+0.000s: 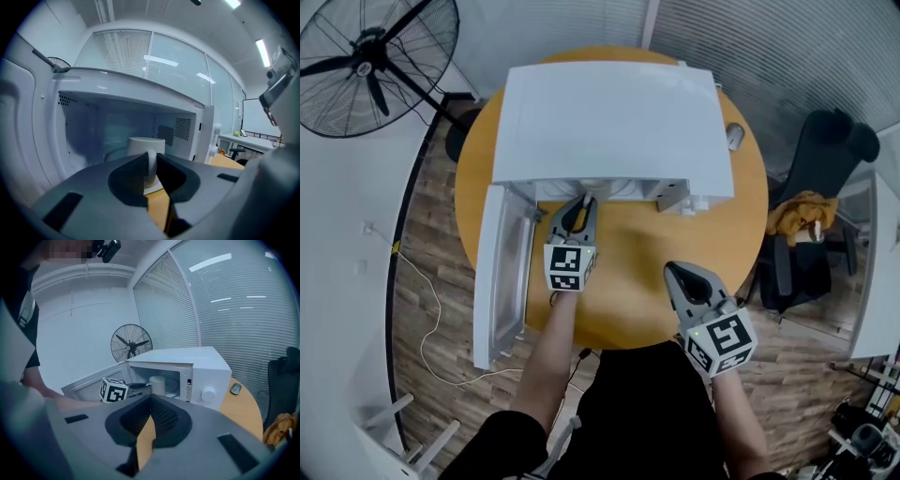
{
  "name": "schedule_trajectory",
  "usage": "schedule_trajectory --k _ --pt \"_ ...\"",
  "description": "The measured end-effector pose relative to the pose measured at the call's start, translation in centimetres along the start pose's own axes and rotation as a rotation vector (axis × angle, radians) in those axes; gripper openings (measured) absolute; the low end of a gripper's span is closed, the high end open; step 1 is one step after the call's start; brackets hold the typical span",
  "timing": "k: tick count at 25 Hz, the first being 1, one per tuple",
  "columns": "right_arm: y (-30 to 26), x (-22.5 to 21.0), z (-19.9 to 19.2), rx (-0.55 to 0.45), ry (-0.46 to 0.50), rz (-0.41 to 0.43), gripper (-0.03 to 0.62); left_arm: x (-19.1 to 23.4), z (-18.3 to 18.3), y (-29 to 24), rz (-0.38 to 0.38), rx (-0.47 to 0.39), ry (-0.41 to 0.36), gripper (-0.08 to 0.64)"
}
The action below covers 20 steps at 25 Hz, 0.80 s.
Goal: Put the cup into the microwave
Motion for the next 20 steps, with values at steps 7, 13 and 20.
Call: schedule_trajectory --k 7,13,20 --pt "-0.3 0.2 -0.3 0.009 -0.006 0.006 0.011 0.5 0.0 -1.7 0.007 -0.021 0.010 0.044" --pt "0.0 0.2 -0.8 0.025 -0.009 -0.001 0.011 1.2 0.2 -3.6 0.024 -0.029 -0.002 0.044" --pt "0.4 -0.1 -1.2 0.025 -0.015 -0.013 0.011 1.6 -0.2 -5.7 0.021 -0.020 -0.035 0.044"
Point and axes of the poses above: the fingertips, and each gripper's own axes: y backward along the fingers, x to its left, z out of its top, the point moved 4 cm from there along y, backward along the fingers, and after that the axes turned 1 degree about z, right-handed, at the moved point
